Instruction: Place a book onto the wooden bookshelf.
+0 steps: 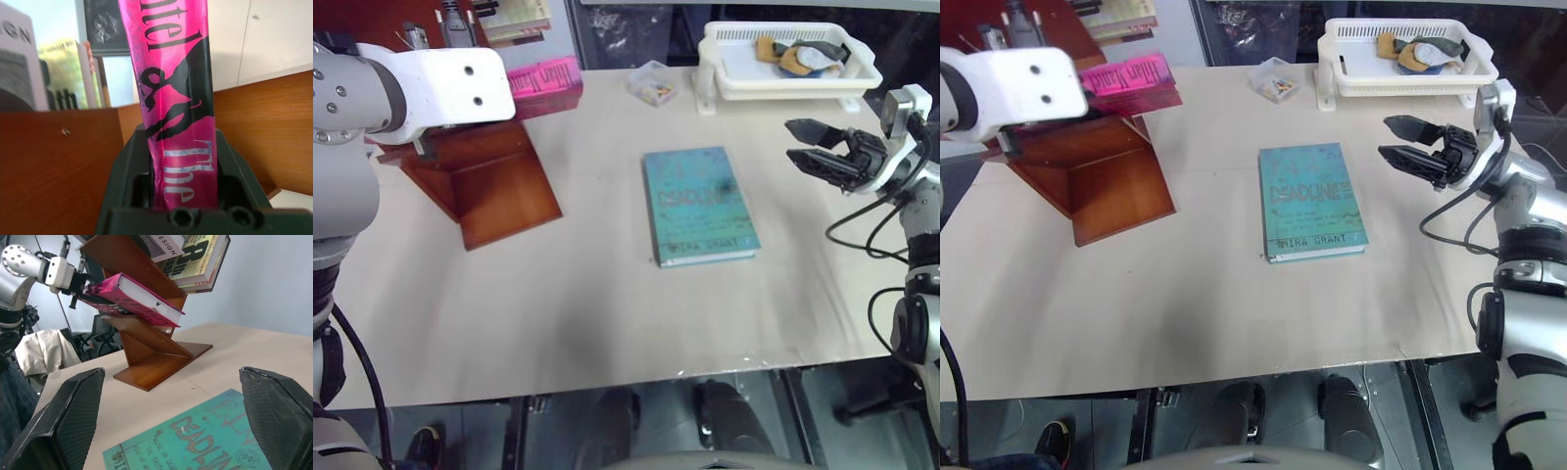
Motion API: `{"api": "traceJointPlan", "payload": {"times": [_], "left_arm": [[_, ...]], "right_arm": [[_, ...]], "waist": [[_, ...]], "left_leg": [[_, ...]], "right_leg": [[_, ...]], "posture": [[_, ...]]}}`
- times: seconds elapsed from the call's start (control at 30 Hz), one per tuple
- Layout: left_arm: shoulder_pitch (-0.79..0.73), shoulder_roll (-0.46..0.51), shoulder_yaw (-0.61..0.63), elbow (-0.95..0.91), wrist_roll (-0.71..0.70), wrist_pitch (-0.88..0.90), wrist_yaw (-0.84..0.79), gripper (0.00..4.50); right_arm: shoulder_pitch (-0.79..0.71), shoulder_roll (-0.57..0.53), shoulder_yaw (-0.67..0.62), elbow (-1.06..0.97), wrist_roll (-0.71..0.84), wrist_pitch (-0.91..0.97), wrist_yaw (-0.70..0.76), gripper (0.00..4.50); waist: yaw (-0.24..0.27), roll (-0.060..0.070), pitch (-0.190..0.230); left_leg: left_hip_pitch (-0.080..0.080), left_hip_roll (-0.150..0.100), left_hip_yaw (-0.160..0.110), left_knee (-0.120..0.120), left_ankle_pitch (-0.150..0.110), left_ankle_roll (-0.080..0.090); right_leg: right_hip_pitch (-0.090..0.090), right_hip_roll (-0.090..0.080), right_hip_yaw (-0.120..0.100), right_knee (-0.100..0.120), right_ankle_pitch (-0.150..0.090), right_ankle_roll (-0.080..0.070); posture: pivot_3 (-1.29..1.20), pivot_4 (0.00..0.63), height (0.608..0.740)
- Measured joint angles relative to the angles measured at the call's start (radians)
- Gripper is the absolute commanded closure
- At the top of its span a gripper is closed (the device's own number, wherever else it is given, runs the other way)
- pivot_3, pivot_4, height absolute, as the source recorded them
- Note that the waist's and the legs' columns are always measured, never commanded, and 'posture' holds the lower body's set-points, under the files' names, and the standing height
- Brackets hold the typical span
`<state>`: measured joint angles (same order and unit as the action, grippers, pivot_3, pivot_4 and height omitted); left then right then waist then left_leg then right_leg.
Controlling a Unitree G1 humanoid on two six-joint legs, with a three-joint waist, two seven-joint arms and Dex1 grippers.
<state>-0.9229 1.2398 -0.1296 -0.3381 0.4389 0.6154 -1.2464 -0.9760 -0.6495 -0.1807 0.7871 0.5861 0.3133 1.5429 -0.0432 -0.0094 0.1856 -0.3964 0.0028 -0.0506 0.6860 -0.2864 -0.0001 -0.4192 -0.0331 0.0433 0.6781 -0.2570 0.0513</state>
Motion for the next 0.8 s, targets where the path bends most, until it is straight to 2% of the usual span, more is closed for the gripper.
{"api": "traceJointPlan", "payload": {"times": [0.03, 0.07, 0.1, 0.13, 0.2, 0.63, 0.77, 0.8], "left_arm": [[0.011, 0.016, 0.004, 0.002, -0.001, -0.004, 0.001, 1.87], [0.013, 0.018, 0.006, 0.002, -0.001, -0.005, 0.003, 1.24], [0.016, 0.019, 0.006, 0.002, -0.001, -0.005, 0.005, 1.02], [0.019, 0.02, 0.007, 0.002, -0.001, -0.004, 0.007, 0.56], [0.023, 0.025, 0.007, 0.002, -0.001, -0.003, 0.01, 0.1], [0.032, 0.038, 0.014, -0.033, -0.017, 0.04, 0.01, 0.1], [0.022, 0.0, 0.048, -0.039, -0.049, 0.06, 0.031, 0.1], [0.011, -0.036, 0.062, -0.048, -0.065, 0.08, 0.041, 0.1]], "right_arm": [[-0.007, 0.008, 0.0, 0.009, -0.006, -0.012, 0.001, 0.0], [-0.01, 0.012, 0.0, 0.015, -0.009, -0.014, 0.001, 0.0], [-0.012, 0.016, 0.0, 0.017, -0.01, -0.015, 0.001, 0.0], [-0.013, 0.019, 0.0, 0.018, -0.012, -0.016, 0.001, 0.0], [-0.014, 0.023, 0.0, 0.019, -0.015, -0.018, 0.002, 0.0], [-0.015, 0.025, -0.001, 0.021, -0.027, -0.031, 0.004, 0.0], [-0.015, 0.024, -0.003, 0.021, -0.027, -0.031, 0.005, 0.0], [-0.014, 0.023, -0.004, 0.021, -0.027, -0.031, 0.005, 0.0]], "waist": [[0.0, 0.0, 0.0], [0.0, 0.0, 0.0], [0.001, 0.0, 0.0], [0.001, 0.0, 0.0], [0.001, 0.0, 0.0], [0.001, 0.0, 0.0], [0.002, 0.0, 0.0], [0.004, 0.0, 0.0]], "left_leg": [[0.0, 0.0, 0.0, 0.0, 0.0, 0.0], [0.0, 0.0, 0.0, 0.0, 0.0, 0.0], [0.0, 0.0, 0.0, 0.0, 0.0, 0.0], [0.0, 0.0, 0.0, 0.0, 0.0, 0.0], [0.0, 0.0, 0.0, 0.0, 0.0, 0.0], [0.0, 0.0, 0.0, 0.0, 0.0, 0.0], [0.0, 0.0, 0.0, 0.0, 0.0, 0.0], [0.0, 0.0, 0.0, 0.0, 0.0, 0.0]], "right_leg": [[0.0, 0.0, 0.0, 0.0, 0.0, 0.0], [0.0, 0.0, 0.0, 0.0, 0.0, 0.0], [0.0, 0.0, 0.0, 0.0, 0.0, 0.0], [0.0, 0.0, 0.0, 0.0, 0.0, 0.0], [0.0, 0.0, 0.0, 0.0, 0.0, 0.0], [0.0, 0.0, 0.0, 0.0, 0.0, 0.0], [0.0, 0.0, 0.0, 0.001, 0.0, 0.0], [0.0, 0.0, 0.0, 0.001, 0.0, 0.0]], "posture": [[0.0, 0.15, 0.74], [0.0, 0.15, 0.74], [0.0, 0.15, 0.74], [0.0, 0.15, 0.74], [0.0, 0.15, 0.74], [0.0, 0.15, 0.74], [0.0, 0.15, 0.74], [0.0, 0.15, 0.74]]}}
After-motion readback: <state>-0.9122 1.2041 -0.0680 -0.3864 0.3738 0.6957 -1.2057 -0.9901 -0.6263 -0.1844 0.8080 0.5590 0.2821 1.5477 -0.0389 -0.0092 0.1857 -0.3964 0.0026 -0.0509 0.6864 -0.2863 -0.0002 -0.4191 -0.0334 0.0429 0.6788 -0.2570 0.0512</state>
